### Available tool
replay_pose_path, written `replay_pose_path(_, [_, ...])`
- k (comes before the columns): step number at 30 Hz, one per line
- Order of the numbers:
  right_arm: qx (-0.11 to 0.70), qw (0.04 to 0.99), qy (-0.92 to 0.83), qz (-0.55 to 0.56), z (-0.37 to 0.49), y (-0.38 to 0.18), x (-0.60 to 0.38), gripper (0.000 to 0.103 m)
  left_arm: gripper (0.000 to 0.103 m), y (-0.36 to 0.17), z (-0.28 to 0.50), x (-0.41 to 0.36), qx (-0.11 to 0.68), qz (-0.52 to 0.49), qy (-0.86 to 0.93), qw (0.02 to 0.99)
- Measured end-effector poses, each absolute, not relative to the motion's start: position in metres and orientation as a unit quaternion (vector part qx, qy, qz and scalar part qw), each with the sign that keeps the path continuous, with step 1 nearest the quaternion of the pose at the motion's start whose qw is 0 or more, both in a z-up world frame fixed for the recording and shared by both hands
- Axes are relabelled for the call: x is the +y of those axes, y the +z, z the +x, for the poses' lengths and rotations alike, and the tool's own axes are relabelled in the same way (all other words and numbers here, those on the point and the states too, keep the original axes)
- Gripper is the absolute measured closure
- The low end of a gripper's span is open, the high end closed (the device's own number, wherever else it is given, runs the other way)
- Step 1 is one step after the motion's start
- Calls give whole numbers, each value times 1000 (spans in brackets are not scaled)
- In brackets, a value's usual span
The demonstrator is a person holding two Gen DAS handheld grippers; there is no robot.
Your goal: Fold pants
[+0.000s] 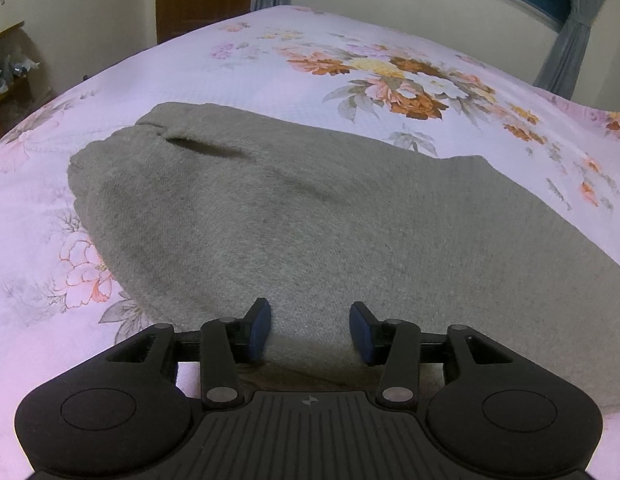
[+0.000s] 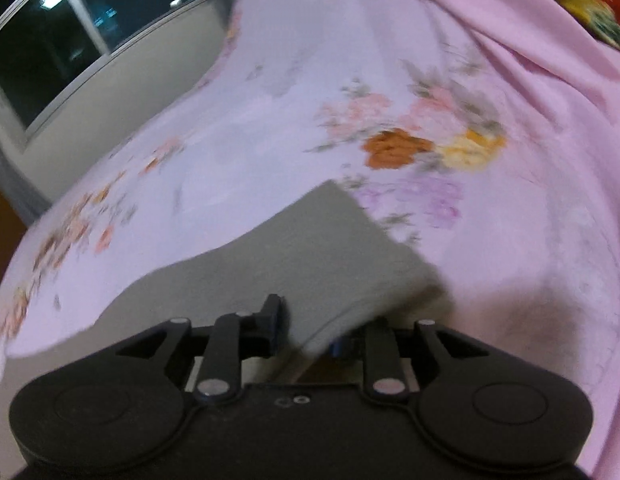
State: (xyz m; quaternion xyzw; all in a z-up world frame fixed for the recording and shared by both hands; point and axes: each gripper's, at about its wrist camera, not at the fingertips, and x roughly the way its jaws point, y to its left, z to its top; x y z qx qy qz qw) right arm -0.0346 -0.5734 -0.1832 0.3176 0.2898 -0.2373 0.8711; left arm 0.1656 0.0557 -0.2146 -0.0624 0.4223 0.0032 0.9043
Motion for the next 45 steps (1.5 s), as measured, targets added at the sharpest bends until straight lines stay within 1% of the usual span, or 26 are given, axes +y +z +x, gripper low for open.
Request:
replay_pose_path(1, [286,870,-237,325,-35,-182,-575,82,54,-215,166,55,422,-61,2,904])
replay_pose_path(3, [276,876,-241,313,-35,-174,-572,93,50,-215,167,52,422,-58,2,905])
replay_pose_path(5, [262,891,-233,290,-24,-162,-571,95,50,-215,166,51,420,-55,5,906])
replay_pose_path(9, [196,935,-212,208,-21,-122,-551,96,50,-216,164,50,416,-55,9,908])
replay_pose_path(11, [212,932,-229,185,-22,-128,-554,96,50,-216,164,49,415,-52,9,908])
replay_pose_path(13, [270,911,-252,183,-23,-154,-562,96,49,-216,164,48,415,-51,10,908])
replay_pose_path(15, [326,893,-258,173,-19,-180,-563,93,49,-216,164,48,416,-47,9,908])
replay_pose_path(16, [329,891,-262,172,-20,-185,-562,93,49,-216,164,48,416,-46,9,908])
replay_pose_path(17, [321,891,-270,174,-21,-185,-562,87,49,-215,164,49,417,-47,9,908])
replay_pose_path(19, [314,886,-295,172,-23,-180,-567,80,49,-213,164,48,419,-46,10,907])
replay_pose_path(21, [300,883,-310,184,-31,-169,-572,70,49,-211,164,48,418,-49,13,907])
replay_pose_path(22, [287,882,-326,184,-37,-164,-573,68,49,-209,163,46,416,-49,14,908])
replay_pose_path(25, [253,895,-316,187,-46,-148,-570,67,49,-197,159,36,400,-59,-5,915])
replay_pose_path(27, [255,911,-272,179,-35,-140,-555,67,49,-190,158,17,395,-56,-33,916])
replay_pose_path(31, [301,925,-171,158,7,-153,-517,69,49,-189,159,-38,405,-42,-103,908])
replay_pose_path(35, [335,924,-128,135,48,-175,-490,69,49,-201,159,-102,418,-24,-159,894])
replay_pose_path(36, [347,920,-132,121,56,-181,-488,70,47,-205,158,-117,413,-5,-161,897])
replay_pose_path(37, [359,917,-143,100,62,-184,-486,71,43,-209,158,-126,410,9,-157,898])
replay_pose_path(38, [365,914,-160,77,66,-190,-491,71,36,-211,159,-129,412,12,-158,897])
replay_pose_path(39, [366,911,-176,66,67,-195,-499,72,34,-214,159,-130,411,14,-159,897])
replay_pose_path(40, [362,910,-182,86,64,-197,-512,74,34,-215,158,-129,407,17,-161,899])
replay_pose_path(41, [359,909,-184,107,62,-196,-520,78,34,-215,156,-127,405,18,-164,899])
replay_pose_path(42, [361,907,-185,115,61,-195,-525,81,34,-214,156,-127,405,20,-164,899])
replay_pose_path(43, [364,906,-184,110,61,-193,-525,81,34,-212,155,-128,406,24,-159,900])
replay_pose_path(44, [365,906,-183,110,58,-190,-523,78,34,-208,154,-130,406,25,-154,901])
replay_pose_path(45, [358,908,-180,119,53,-185,-520,71,34,-204,152,-133,404,18,-155,901])
